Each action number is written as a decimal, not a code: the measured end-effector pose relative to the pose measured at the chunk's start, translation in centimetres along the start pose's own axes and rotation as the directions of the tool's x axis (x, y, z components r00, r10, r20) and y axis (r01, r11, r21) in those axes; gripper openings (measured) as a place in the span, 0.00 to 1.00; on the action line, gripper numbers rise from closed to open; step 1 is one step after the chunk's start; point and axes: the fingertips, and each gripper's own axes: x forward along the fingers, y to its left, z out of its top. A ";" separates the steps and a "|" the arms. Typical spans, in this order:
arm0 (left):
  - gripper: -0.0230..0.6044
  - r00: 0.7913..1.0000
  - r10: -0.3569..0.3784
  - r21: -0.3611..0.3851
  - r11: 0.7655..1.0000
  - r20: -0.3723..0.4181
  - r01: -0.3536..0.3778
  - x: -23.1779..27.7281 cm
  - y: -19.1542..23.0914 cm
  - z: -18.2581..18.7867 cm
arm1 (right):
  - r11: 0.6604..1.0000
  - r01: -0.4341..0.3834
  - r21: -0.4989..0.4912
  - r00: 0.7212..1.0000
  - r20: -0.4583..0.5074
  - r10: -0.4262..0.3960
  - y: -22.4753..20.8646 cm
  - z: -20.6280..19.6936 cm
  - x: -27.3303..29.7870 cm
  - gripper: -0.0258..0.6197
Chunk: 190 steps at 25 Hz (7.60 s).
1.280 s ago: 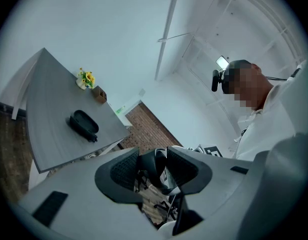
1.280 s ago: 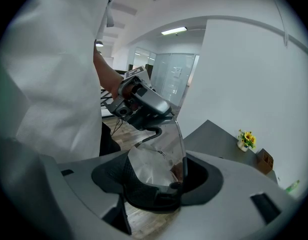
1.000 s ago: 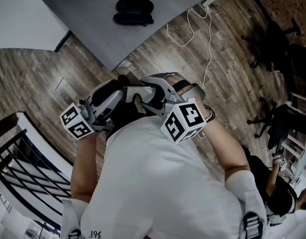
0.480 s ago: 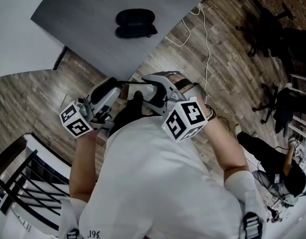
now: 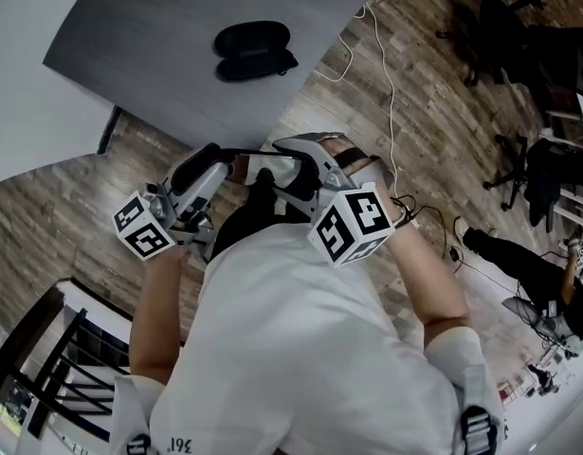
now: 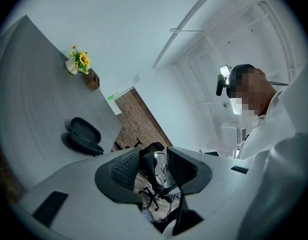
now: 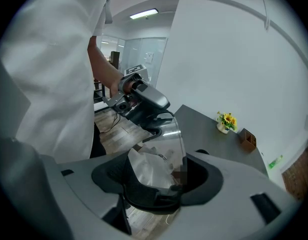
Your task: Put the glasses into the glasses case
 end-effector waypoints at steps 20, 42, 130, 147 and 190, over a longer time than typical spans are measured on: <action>0.30 0.986 0.152 -0.003 0.988 0.065 -0.152 3.1 2.6 0.5 | 0.988 -0.112 -0.103 0.993 0.019 0.115 -4.1 -3.1 1.0 0.48; 0.30 0.975 0.221 -0.046 0.974 -0.006 -0.221 5.4 8.7 2.4 | 0.987 -0.085 -0.133 0.996 -0.026 0.082 -8.7 -5.5 4.5 0.48; 0.30 0.906 0.404 0.047 0.915 -0.128 -0.401 9.7 25.3 6.1 | 0.992 -0.058 -0.115 0.982 -0.183 0.036 -19.6 -11.9 17.1 0.48; 0.30 0.862 0.450 0.258 0.883 -0.231 -0.392 9.9 25.5 5.1 | 0.988 -0.150 -0.043 0.967 -0.213 0.137 -20.3 -12.1 16.9 0.45; 0.30 0.854 0.486 0.255 0.863 -0.188 -0.435 9.2 24.6 5.2 | 0.998 0.002 -0.066 0.973 -0.230 -0.017 -21.0 -12.8 16.3 0.48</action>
